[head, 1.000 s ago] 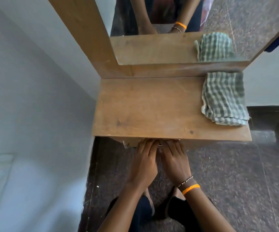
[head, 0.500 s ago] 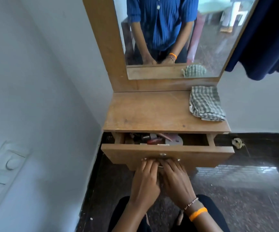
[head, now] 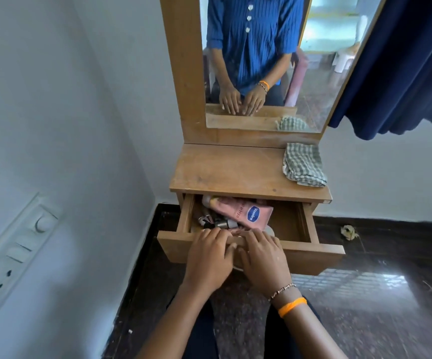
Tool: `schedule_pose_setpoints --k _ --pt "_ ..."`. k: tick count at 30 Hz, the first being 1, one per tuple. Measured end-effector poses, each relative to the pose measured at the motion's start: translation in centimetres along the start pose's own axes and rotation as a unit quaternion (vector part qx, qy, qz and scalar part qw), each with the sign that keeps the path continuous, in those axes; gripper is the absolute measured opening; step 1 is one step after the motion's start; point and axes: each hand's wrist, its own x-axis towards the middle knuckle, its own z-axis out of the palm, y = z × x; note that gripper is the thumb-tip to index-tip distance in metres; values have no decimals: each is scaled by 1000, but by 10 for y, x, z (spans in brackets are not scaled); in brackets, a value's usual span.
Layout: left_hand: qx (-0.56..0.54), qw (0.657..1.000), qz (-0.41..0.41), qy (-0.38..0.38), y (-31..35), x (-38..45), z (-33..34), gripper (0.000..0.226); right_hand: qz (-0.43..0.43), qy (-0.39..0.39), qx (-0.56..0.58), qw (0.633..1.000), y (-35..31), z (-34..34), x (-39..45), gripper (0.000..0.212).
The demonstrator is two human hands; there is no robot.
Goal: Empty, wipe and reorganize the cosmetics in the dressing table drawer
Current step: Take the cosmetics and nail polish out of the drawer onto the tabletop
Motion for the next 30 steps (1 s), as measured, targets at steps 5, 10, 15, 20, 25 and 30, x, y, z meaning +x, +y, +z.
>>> schedule_pose_setpoints --k 5,10,15,20,25,30 --pt "-2 998 -44 -45 6 0 -18 27 3 -85 60 995 3 -19 -3 28" --pt "23 979 -106 -174 14 -5 -24 35 -44 -242 13 969 -2 -44 -7 32" --pt "64 950 -100 -290 21 -17 -19 29 -66 -348 -4 935 -2 -42 -19 33" --pt "46 927 -111 -354 23 -25 -24 32 -61 -400 51 913 2 -42 -23 26" --pt "25 923 -125 -363 22 -21 -27 34 -65 -419 97 900 10 -45 -17 26" --pt "-4 919 -118 -376 14 -17 -31 30 -22 -420 184 889 22 -38 -16 20"
